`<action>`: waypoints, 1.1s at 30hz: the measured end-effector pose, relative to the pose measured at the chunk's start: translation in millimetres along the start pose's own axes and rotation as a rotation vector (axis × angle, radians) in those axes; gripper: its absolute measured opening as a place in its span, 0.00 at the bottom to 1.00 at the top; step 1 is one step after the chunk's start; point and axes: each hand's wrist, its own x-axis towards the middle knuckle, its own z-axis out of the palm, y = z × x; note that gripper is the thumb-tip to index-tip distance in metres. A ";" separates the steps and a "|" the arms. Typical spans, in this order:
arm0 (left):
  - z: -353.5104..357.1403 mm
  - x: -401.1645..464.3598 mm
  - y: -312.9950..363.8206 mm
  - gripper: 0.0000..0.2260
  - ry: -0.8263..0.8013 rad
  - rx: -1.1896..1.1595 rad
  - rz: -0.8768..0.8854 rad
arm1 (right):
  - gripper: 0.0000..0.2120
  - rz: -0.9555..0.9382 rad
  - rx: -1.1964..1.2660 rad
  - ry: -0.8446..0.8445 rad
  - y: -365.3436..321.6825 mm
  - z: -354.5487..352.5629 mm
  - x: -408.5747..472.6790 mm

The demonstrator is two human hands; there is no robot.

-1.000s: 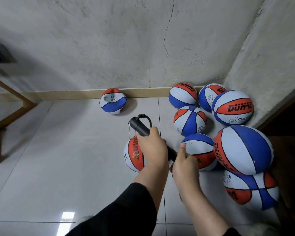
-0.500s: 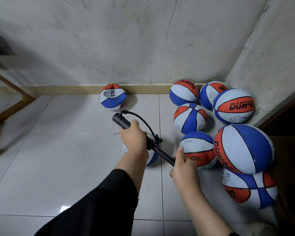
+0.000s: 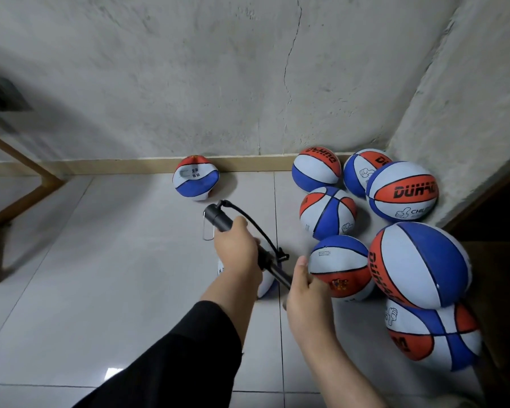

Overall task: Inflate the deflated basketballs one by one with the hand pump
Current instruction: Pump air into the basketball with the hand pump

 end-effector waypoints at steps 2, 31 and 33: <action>-7.9 13.9 6.6 0.08 0.028 -0.035 -0.020 | 0.30 0.005 -0.002 -0.006 8.5 0.5 -3.6; -4.8 -2.9 9.1 0.04 0.018 -0.034 0.039 | 0.32 0.023 -0.029 0.010 12.6 -14.9 7.9; -5.3 -7.2 2.2 0.05 0.054 -0.018 0.034 | 0.32 0.004 -0.039 -0.010 9.9 -14.0 7.4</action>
